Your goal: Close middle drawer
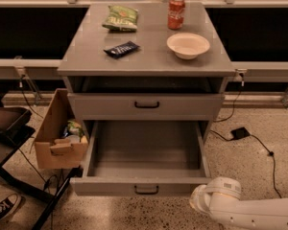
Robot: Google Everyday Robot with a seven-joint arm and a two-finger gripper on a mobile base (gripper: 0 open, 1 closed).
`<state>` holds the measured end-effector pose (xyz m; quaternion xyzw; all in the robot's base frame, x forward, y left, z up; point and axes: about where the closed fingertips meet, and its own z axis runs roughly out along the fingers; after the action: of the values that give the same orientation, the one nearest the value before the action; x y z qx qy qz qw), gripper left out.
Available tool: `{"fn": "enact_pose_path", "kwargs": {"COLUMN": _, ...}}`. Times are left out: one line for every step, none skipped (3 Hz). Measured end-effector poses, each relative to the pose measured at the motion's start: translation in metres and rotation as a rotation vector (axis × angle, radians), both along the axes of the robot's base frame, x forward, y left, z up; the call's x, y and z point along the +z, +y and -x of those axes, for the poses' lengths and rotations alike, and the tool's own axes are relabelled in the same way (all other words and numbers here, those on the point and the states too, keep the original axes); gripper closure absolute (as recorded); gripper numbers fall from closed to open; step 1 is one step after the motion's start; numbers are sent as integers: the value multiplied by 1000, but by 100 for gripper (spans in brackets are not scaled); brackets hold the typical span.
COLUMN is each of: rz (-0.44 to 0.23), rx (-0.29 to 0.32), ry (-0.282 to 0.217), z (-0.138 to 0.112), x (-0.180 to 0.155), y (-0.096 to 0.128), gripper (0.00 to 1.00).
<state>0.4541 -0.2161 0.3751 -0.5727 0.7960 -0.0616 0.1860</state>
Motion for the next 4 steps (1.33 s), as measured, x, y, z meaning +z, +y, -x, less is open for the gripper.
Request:
{"fn": "enact_pose_path", "kwargs": {"rz": -21, "rx": 34, "ry": -45, "z": -28, "x": 0, "y": 6, "gripper": 100}}
{"fn": "enact_pose_path", "kwargs": {"rz": -35, "rx": 59, "ry": -80, "z": -55, "x": 1, "y": 10, "gripper": 100}}
{"fn": "enact_pose_path", "kwargs": {"rz": -41, "rx": 86, "ry": -110, "z": -94, "x": 2, "y": 16, "gripper": 100}}
{"fn": "enact_pose_path", "kwargs": {"rz": -44, "rx": 112, "ry": -138, "z": -130, "x": 6, "y": 23, "gripper": 100}}
